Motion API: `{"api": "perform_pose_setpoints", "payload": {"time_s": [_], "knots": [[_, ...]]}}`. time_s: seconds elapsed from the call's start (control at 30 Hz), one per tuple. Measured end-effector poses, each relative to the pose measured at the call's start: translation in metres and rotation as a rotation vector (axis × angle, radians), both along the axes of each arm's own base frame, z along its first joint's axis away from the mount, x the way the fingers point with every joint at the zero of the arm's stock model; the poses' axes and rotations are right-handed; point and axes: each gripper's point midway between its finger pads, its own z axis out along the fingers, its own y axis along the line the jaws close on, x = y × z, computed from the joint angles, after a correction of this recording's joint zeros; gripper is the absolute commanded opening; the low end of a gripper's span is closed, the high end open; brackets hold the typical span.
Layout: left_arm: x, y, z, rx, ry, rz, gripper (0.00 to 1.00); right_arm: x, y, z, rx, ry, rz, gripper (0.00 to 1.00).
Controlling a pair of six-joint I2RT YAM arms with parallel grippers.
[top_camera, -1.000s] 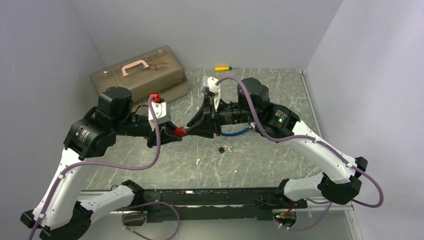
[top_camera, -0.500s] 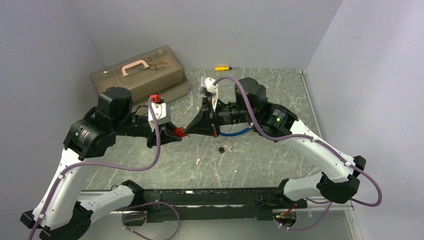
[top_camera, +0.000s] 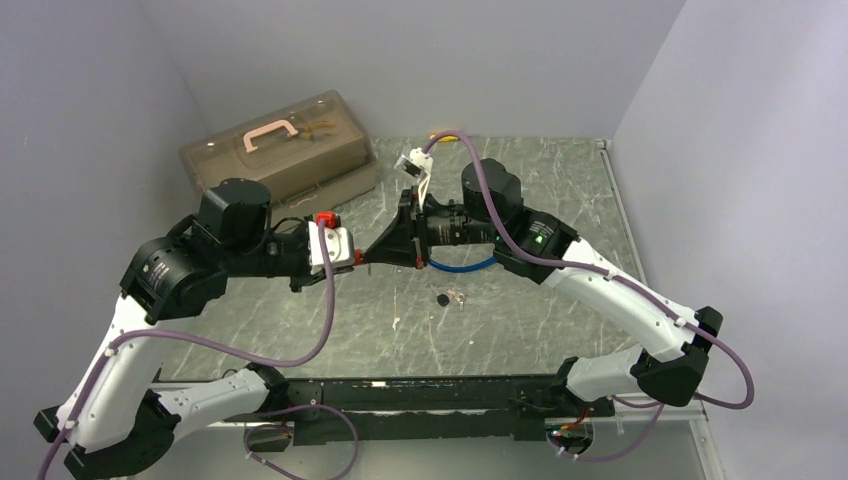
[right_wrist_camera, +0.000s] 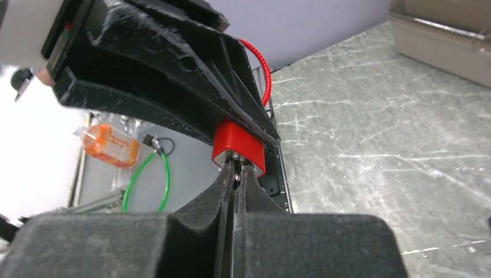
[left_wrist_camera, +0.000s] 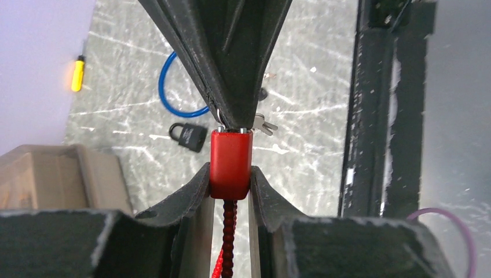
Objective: Unlock with the key
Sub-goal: Unlock the lock.
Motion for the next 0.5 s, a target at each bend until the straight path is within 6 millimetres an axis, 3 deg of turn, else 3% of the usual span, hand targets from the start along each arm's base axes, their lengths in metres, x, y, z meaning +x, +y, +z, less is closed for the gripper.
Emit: {"api": "perform_pose_setpoints", "payload": {"time_s": [0.17,0.5], "knots": [[0.012,0.006,-0.005,0.098,-0.126,0.026,0.0,0.011,0.002,-0.009,0.024,0.117,-0.049,0.0],[0.049,0.012,0.001,0.153,-0.352,0.141,0.0,0.037,0.005,-0.007,0.142,0.292,-0.125,0.0]]}}
